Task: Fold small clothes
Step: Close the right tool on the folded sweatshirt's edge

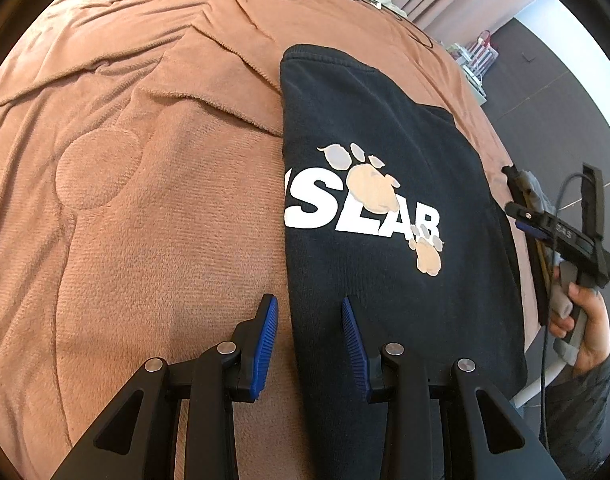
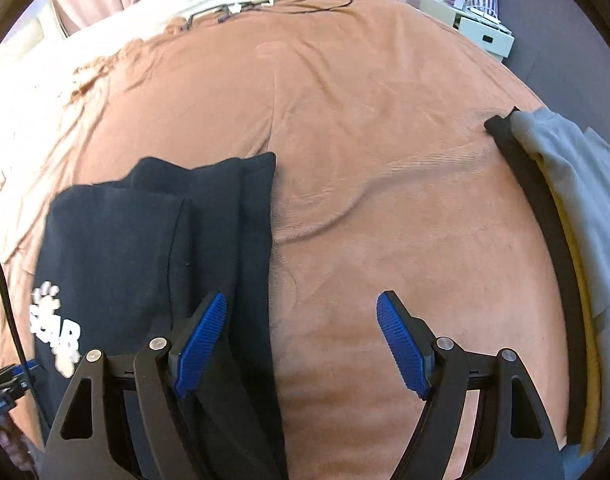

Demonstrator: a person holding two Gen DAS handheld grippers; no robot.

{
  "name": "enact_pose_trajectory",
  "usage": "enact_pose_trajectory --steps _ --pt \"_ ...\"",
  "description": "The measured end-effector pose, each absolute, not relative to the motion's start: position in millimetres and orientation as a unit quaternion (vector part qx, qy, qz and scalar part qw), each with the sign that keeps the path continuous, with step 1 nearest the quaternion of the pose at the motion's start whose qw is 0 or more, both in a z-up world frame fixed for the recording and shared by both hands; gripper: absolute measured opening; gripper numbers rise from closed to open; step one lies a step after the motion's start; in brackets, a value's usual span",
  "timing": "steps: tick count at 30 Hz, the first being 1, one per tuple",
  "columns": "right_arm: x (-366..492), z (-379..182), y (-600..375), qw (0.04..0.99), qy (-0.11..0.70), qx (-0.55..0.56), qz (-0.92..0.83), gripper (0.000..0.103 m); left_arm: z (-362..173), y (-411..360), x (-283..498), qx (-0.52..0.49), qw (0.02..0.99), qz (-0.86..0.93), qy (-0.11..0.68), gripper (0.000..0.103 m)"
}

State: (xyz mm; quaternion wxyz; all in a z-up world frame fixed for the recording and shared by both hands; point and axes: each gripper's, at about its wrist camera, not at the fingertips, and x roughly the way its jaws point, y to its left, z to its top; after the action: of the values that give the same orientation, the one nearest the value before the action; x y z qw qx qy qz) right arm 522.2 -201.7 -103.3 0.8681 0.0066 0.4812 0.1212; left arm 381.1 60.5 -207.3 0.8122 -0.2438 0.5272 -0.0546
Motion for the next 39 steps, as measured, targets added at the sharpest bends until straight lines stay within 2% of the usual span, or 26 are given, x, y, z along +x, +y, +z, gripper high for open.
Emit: enact_pose_trajectory --steps 9,12,13,19,24,27,29,32,33,34,39 --pt "507 -96 -214 0.856 0.477 0.046 0.194 0.075 -208 63 379 -0.25 0.811 -0.049 0.527 0.037" --pt "513 -94 -215 0.855 0.468 0.062 0.216 0.056 -208 64 378 -0.252 0.81 -0.049 0.527 0.037" --pt "514 -93 -213 0.855 0.466 0.065 0.219 0.052 -209 64 378 -0.253 0.81 -0.048 0.527 0.037" --pt "535 -98 -205 0.858 0.459 0.06 0.223 0.04 -208 66 381 -0.257 0.806 -0.043 0.532 0.037" --pt "559 -111 -192 0.855 0.467 0.052 0.218 0.04 -207 67 388 -0.259 0.805 -0.037 0.532 0.037" --pt "573 -121 -187 0.851 0.475 0.054 0.216 0.032 -206 66 391 -0.256 0.806 -0.036 0.532 0.037" --pt "579 -124 -187 0.85 0.477 0.056 0.216 0.031 -206 66 393 -0.254 0.806 -0.036 0.534 0.037" --pt "587 -127 -188 0.846 0.481 0.068 0.219 0.014 -206 65 396 -0.251 0.806 -0.035 0.535 0.037" --pt "588 -126 -189 0.847 0.48 0.068 0.218 0.003 -206 64 396 -0.25 0.806 -0.035 0.535 0.037" --pt "589 -126 -190 0.849 0.479 0.064 0.215 0.0 -206 64 397 -0.25 0.806 -0.034 0.535 0.037" --pt "577 -112 -196 0.867 0.452 0.05 0.206 0.0 -203 67 402 -0.257 0.805 -0.035 0.534 0.037"
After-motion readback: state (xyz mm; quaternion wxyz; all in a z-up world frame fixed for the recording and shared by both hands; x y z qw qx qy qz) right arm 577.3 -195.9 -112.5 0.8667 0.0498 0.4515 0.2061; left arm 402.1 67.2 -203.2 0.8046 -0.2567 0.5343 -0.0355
